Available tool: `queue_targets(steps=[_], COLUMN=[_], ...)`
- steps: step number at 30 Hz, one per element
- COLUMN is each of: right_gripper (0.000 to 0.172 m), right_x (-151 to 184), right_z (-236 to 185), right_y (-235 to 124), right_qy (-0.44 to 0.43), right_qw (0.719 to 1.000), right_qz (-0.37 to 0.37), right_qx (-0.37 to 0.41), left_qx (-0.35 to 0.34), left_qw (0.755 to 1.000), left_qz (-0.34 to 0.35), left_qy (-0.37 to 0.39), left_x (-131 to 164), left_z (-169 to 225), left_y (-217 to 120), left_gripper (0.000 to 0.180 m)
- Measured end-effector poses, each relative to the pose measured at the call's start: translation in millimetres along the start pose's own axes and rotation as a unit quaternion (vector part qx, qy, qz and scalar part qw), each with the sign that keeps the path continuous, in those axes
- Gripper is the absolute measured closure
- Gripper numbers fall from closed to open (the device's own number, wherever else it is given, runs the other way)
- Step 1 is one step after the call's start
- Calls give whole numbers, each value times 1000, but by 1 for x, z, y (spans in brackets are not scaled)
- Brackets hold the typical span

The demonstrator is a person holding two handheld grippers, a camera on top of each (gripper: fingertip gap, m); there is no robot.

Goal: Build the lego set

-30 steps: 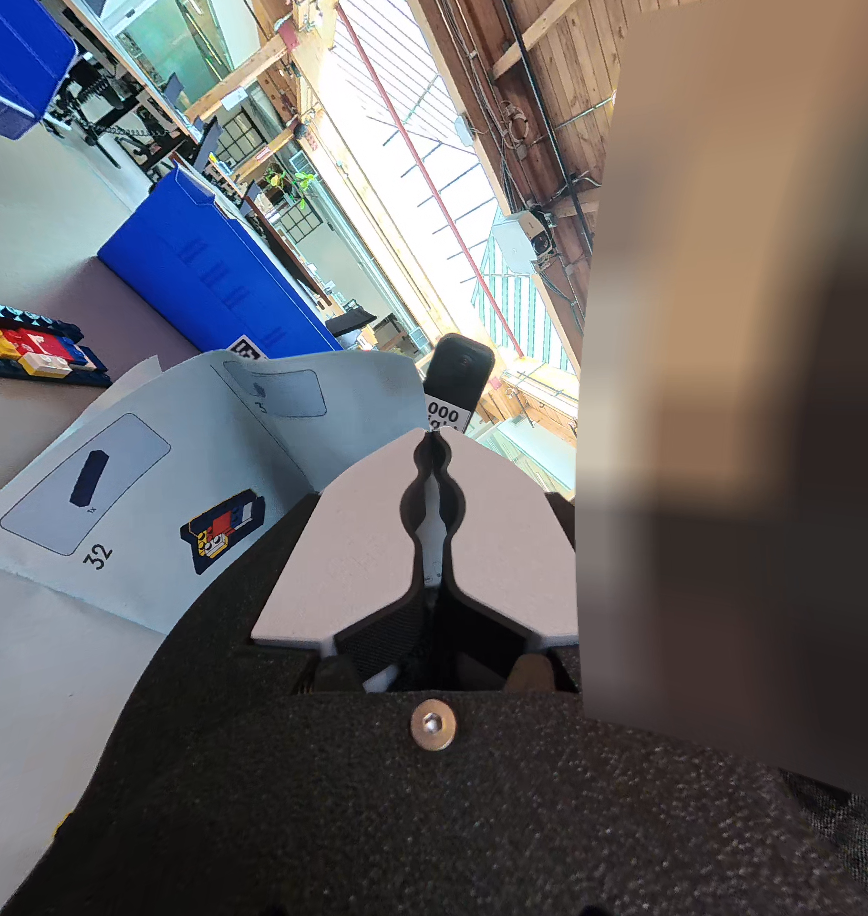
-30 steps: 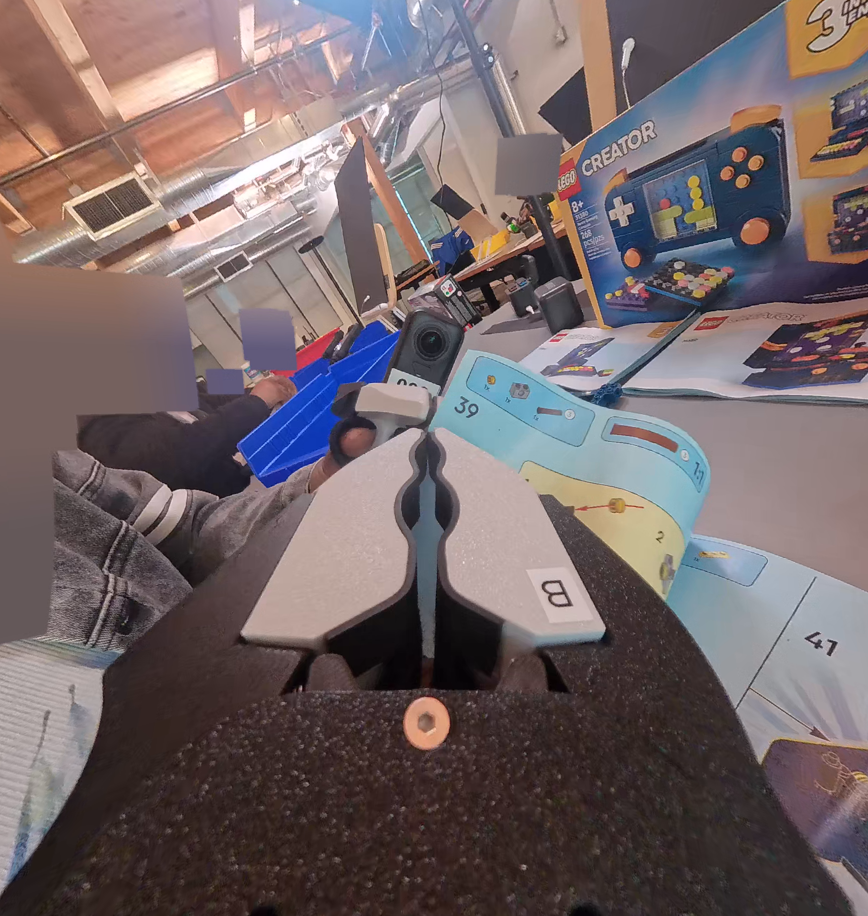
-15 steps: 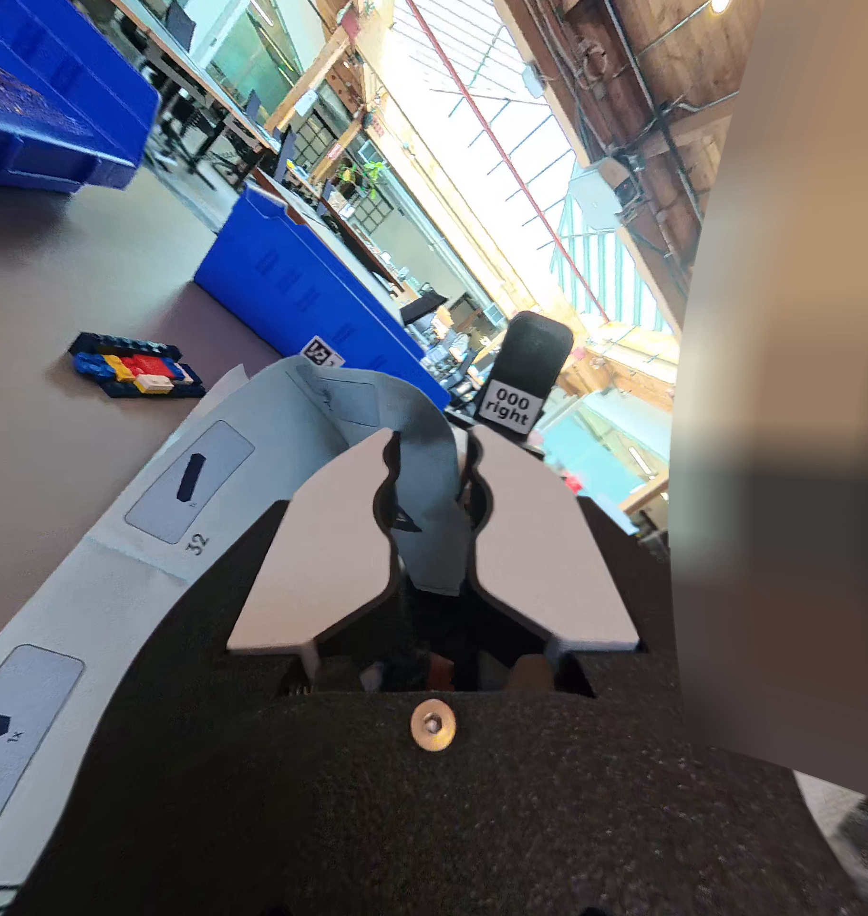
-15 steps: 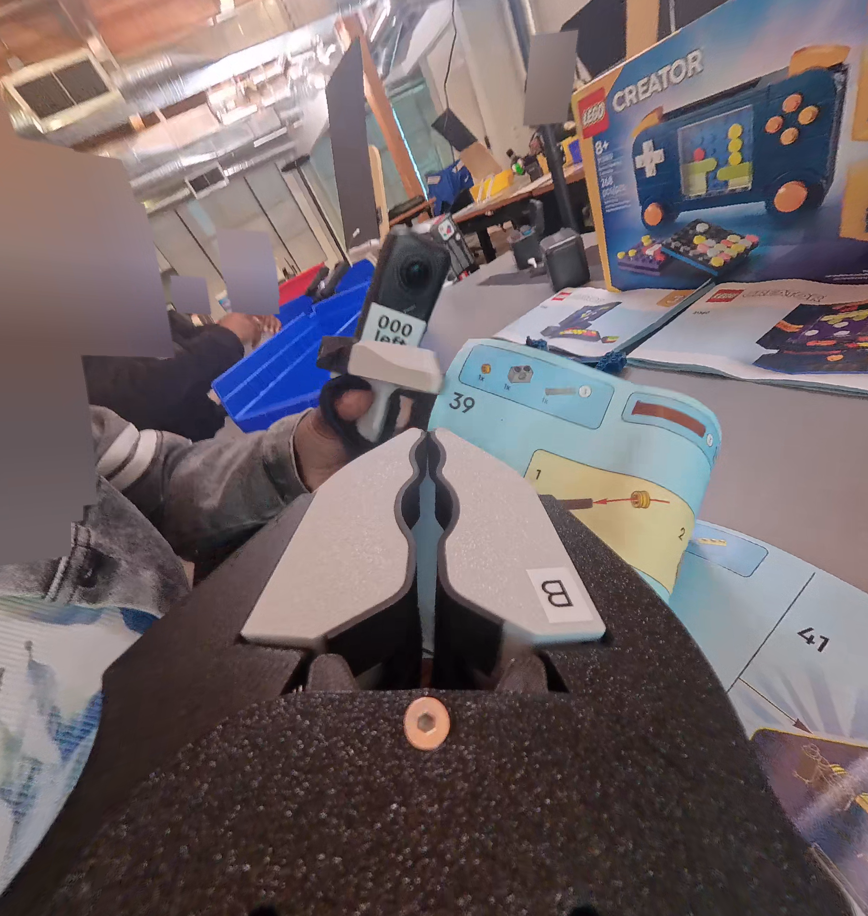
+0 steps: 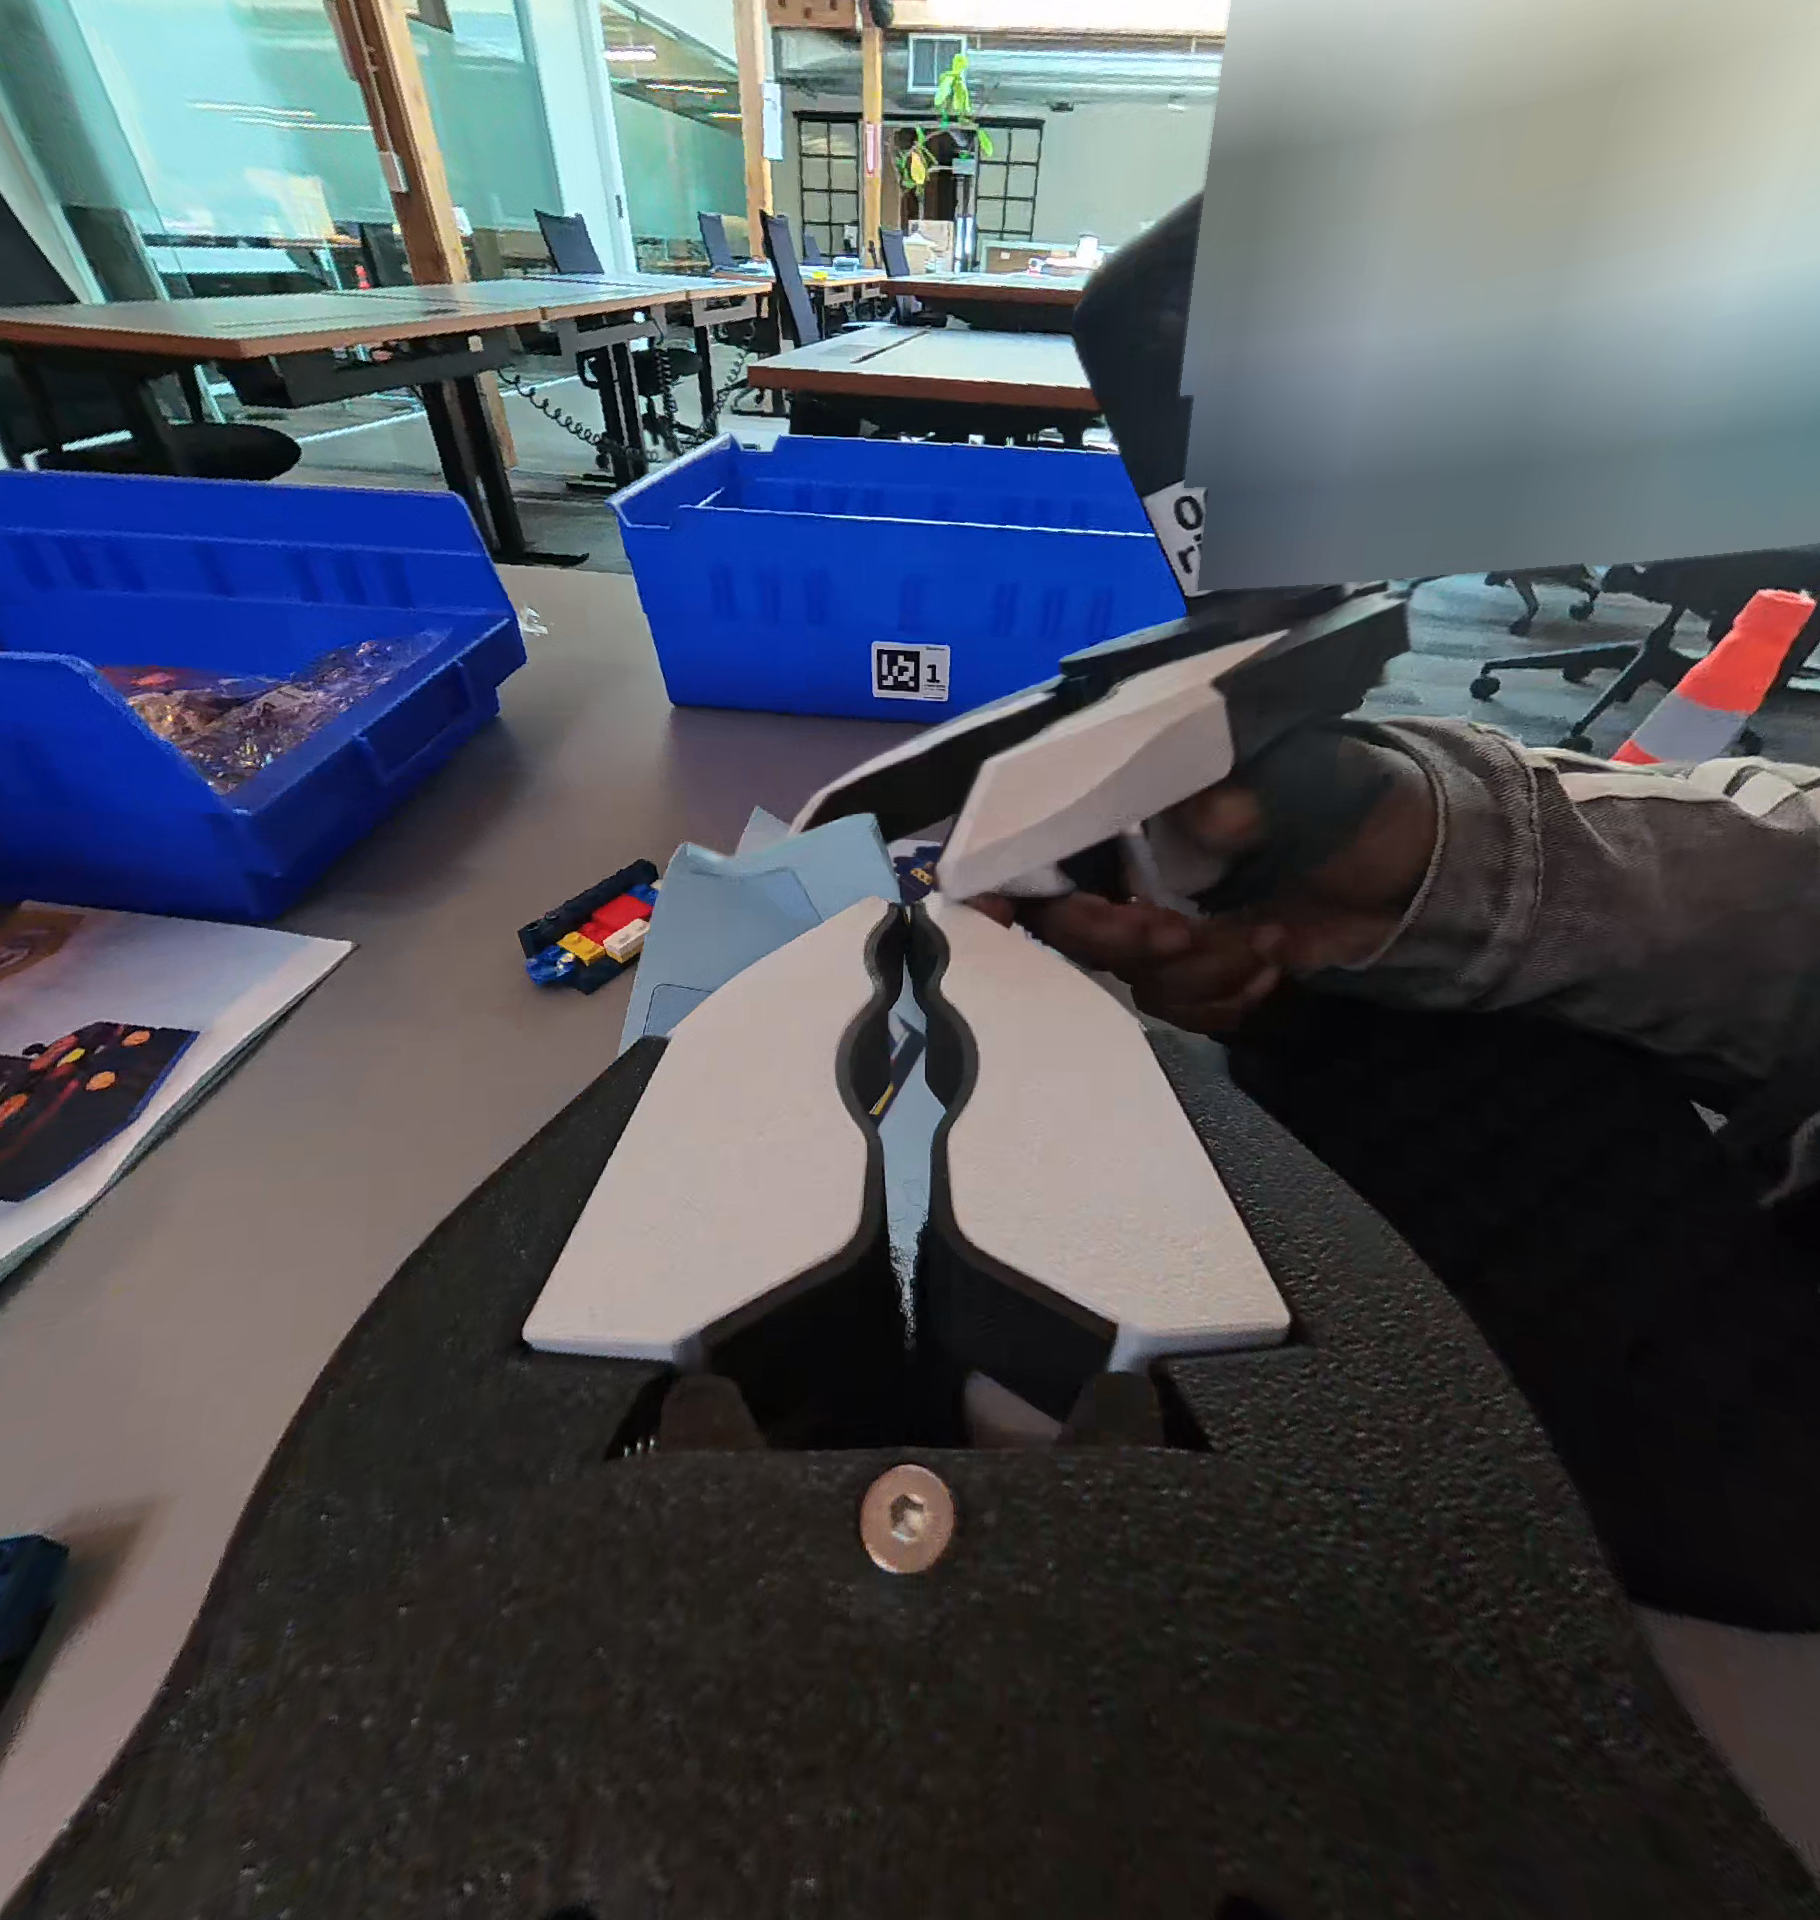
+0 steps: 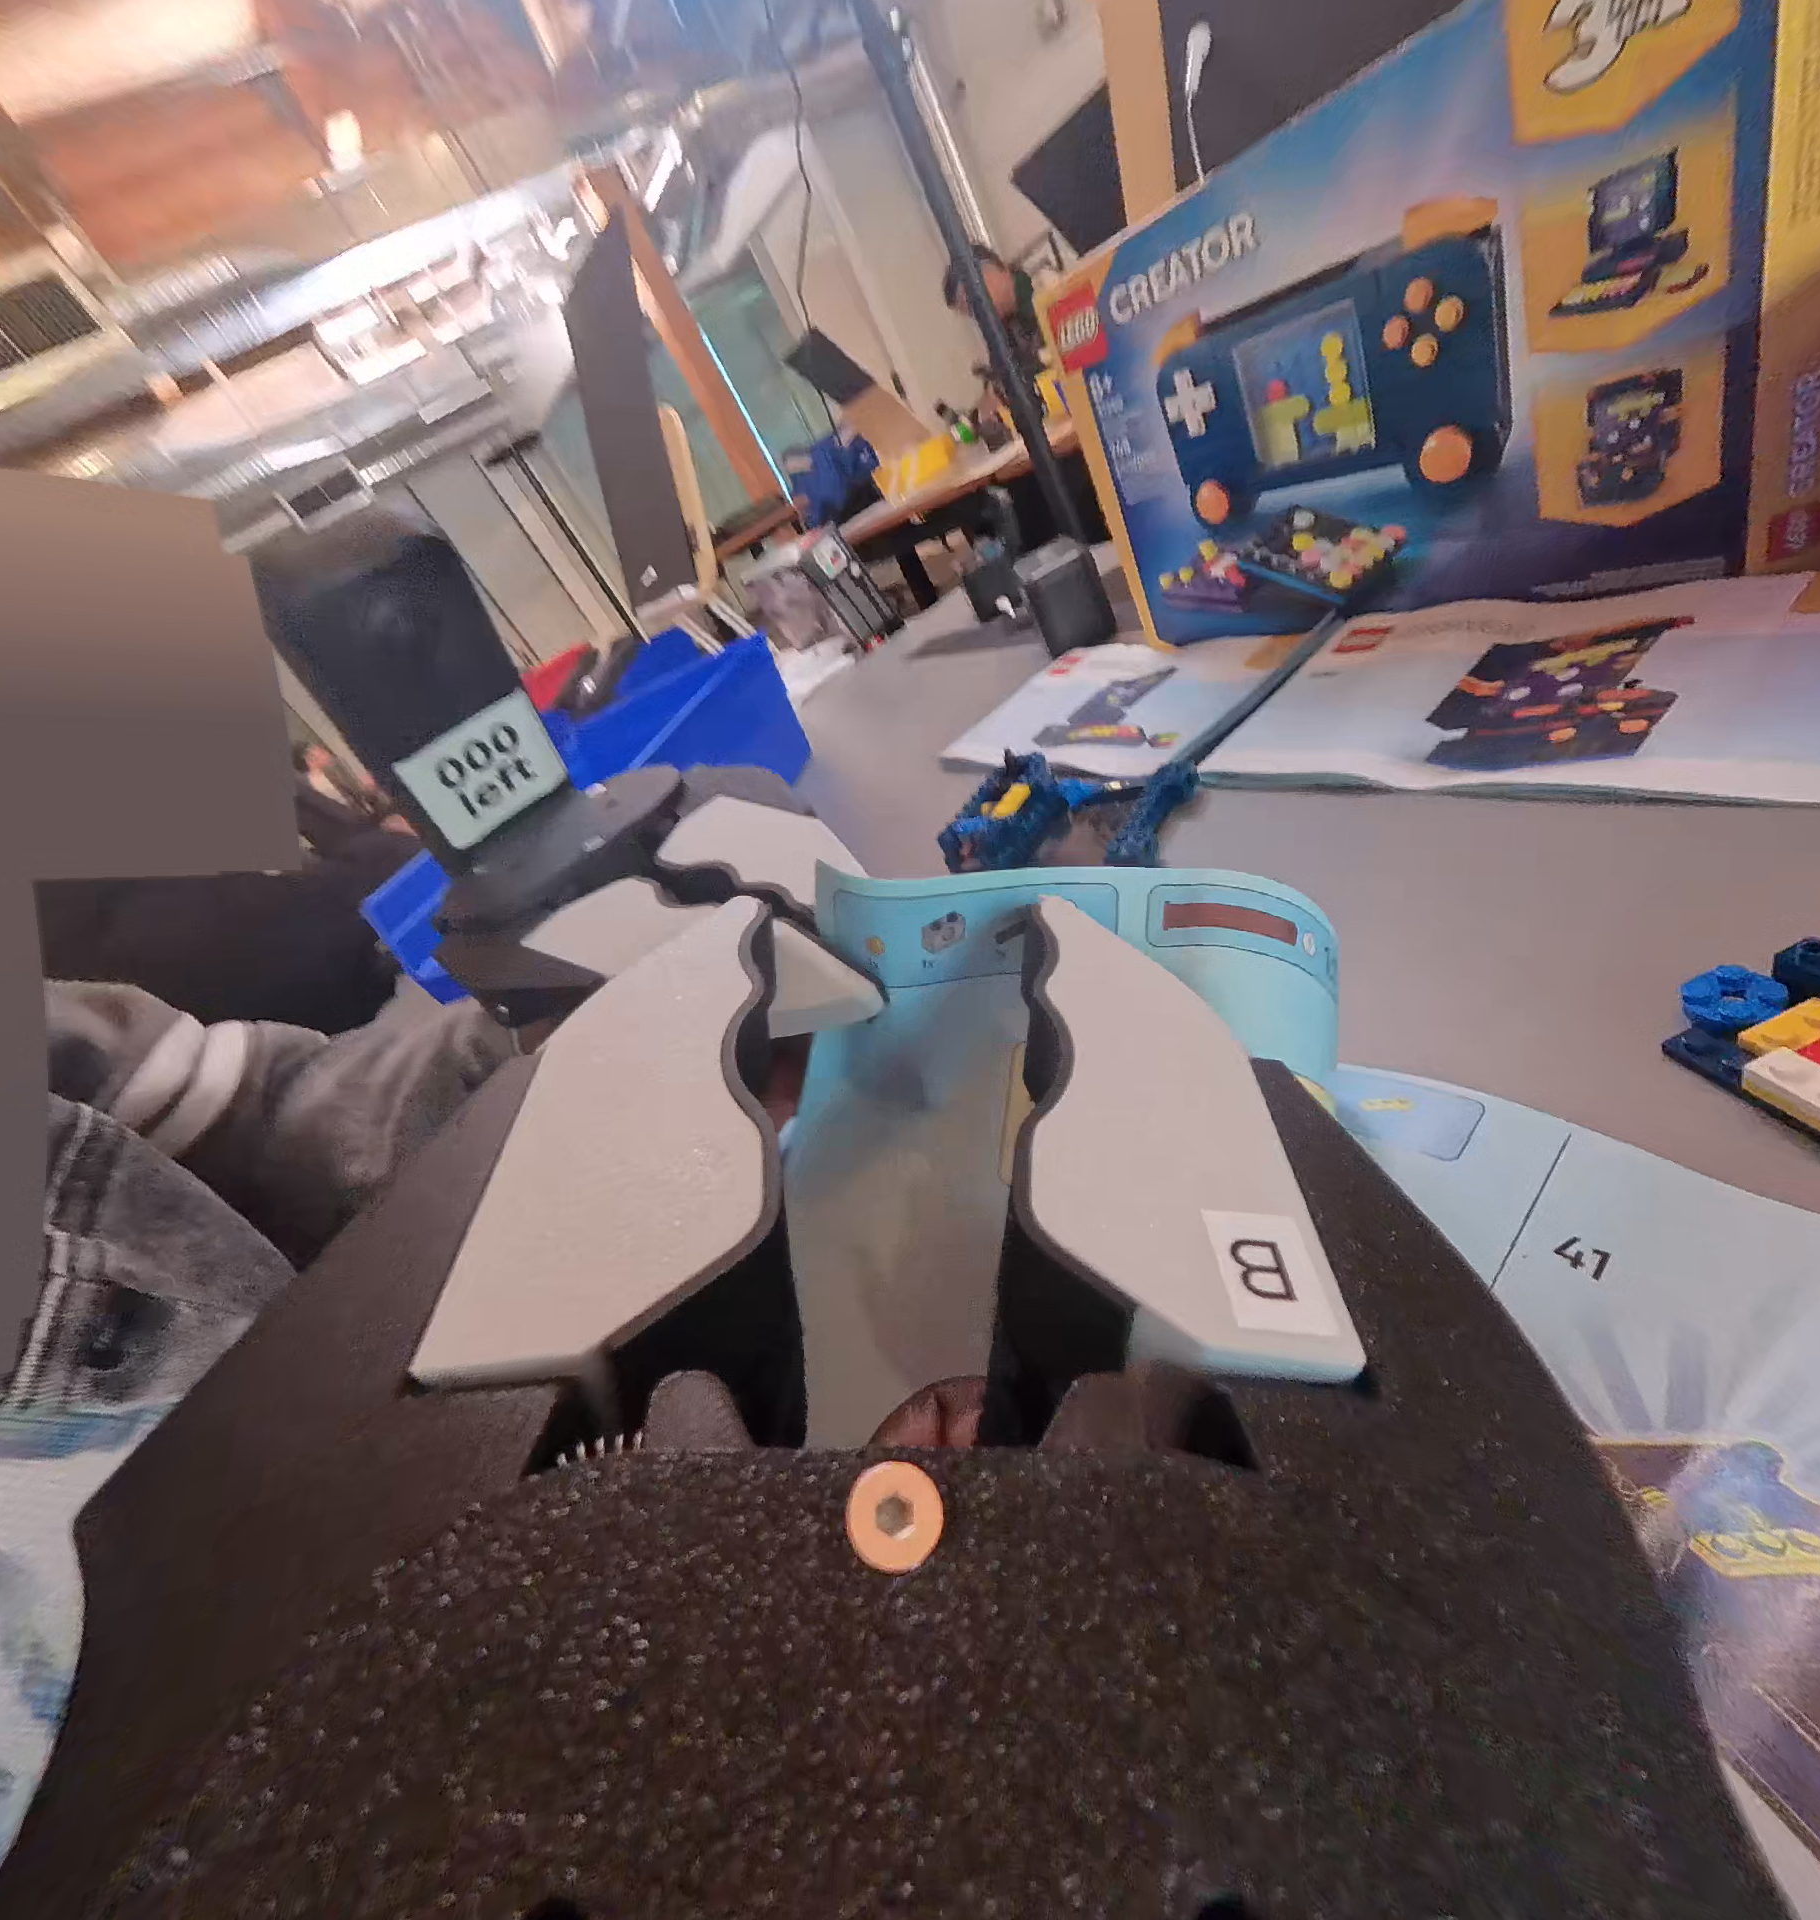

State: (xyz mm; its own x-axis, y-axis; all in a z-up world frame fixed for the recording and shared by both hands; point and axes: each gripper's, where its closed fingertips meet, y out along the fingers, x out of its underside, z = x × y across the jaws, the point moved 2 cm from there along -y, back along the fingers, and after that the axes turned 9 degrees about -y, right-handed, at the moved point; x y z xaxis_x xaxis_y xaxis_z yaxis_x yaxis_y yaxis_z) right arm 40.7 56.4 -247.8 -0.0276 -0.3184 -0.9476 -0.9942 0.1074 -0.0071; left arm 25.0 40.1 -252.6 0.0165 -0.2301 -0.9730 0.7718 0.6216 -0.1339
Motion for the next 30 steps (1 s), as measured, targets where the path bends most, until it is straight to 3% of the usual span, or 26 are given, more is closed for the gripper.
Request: queue_targets(steps=[1,2,6,12,18,23,30], right_gripper=[130,146,156,150,152,163,167], right_x=[1,0,0,-3,-1,0,-2], right_z=[-1,-3,-5,-2,-4,-4,-4], right_y=[1,2,1,-1,0,0,-2], right_qy=[-1,5,56,83,83,80,92], right_qw=[1000,1000,997,995,994,995,993], right_qz=[-3,3,14,28,22,17,23], right_qx=[-1,-5,-48,-57,-63,-64,-76], left_qx=[-1,5,24,46,40,46,97], left_qw=[1000,1000,1000,996,997,996,984], left_qz=[-5,-7,3,34,28,27,38], left_qy=[9,17,-10,-73,-61,-67,-148], left_x=[1,2,1,-6,-5,-4,-6], left_z=[1,3,5,2,1,2,3], left_y=[0,1,1,-3,-3,-2,-4], left_gripper=[180,180,180,180,180,179,178])
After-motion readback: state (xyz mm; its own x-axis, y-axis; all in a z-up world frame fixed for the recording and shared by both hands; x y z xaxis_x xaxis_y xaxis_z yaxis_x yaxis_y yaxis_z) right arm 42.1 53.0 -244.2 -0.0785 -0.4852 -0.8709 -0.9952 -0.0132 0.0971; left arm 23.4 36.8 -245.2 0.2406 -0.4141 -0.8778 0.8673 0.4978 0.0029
